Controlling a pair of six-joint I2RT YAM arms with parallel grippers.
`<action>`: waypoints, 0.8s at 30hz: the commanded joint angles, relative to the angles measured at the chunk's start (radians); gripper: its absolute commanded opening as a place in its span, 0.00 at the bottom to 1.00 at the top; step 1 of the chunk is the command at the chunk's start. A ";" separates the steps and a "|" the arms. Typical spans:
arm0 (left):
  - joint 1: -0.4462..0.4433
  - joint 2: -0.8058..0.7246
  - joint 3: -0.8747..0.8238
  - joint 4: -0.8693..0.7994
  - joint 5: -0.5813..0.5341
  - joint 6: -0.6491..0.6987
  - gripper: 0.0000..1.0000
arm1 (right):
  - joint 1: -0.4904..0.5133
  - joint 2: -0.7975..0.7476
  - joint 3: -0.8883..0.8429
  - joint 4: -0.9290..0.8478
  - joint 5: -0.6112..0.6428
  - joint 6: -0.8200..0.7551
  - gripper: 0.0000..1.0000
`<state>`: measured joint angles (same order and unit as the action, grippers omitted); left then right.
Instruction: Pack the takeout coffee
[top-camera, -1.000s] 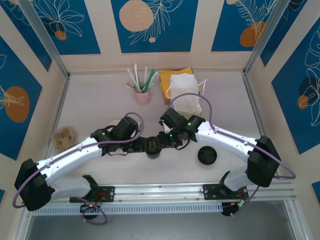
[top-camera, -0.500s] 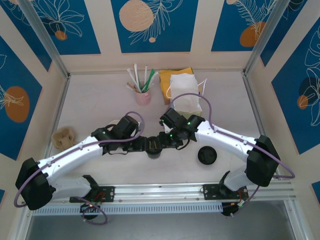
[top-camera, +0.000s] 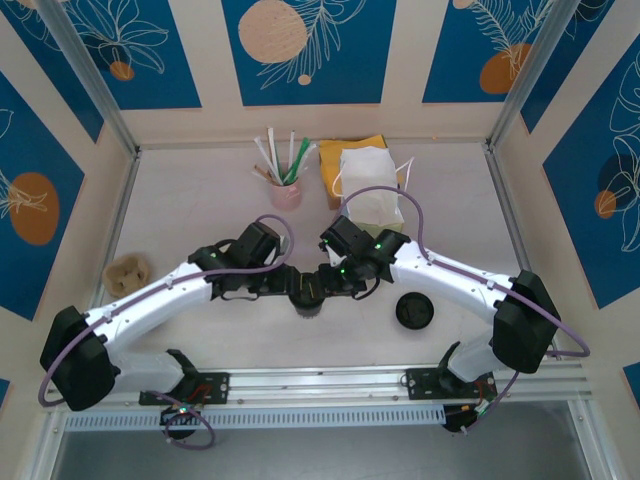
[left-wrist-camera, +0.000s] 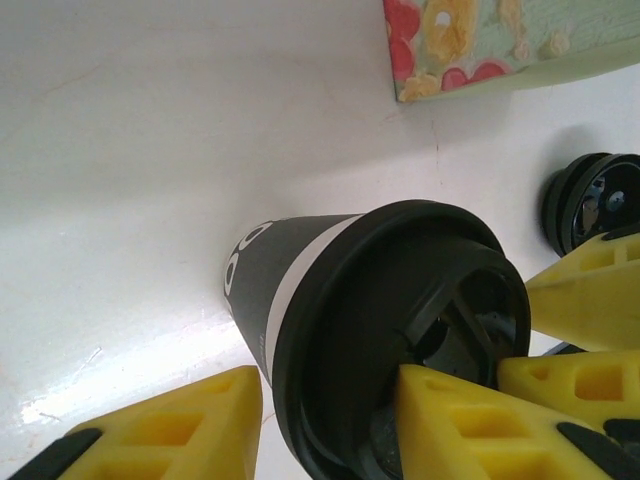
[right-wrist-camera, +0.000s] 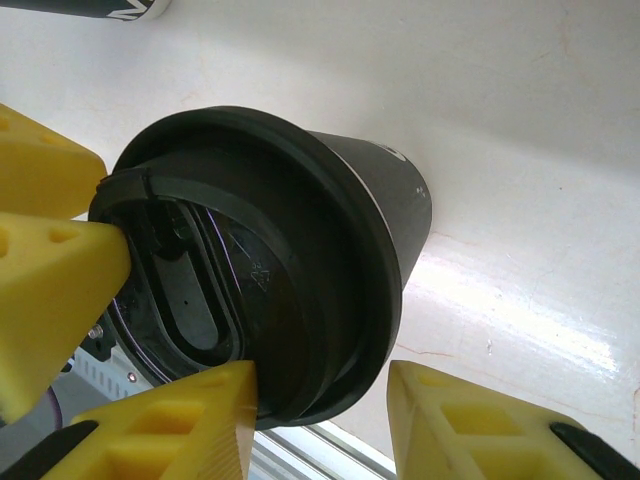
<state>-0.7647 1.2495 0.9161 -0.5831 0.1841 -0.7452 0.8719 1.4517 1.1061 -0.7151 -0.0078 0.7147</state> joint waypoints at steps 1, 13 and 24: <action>0.016 0.016 0.002 -0.027 0.005 0.026 0.37 | -0.004 0.013 0.019 -0.030 -0.017 -0.014 0.38; 0.016 0.013 -0.102 -0.011 0.007 -0.006 0.37 | 0.006 0.039 -0.006 -0.024 -0.005 -0.020 0.35; 0.016 -0.006 -0.173 -0.020 0.002 -0.015 0.36 | 0.005 0.044 -0.027 -0.021 0.002 -0.018 0.35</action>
<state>-0.7570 1.2057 0.8200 -0.4683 0.2104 -0.7536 0.8719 1.4628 1.1061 -0.7124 -0.0158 0.7109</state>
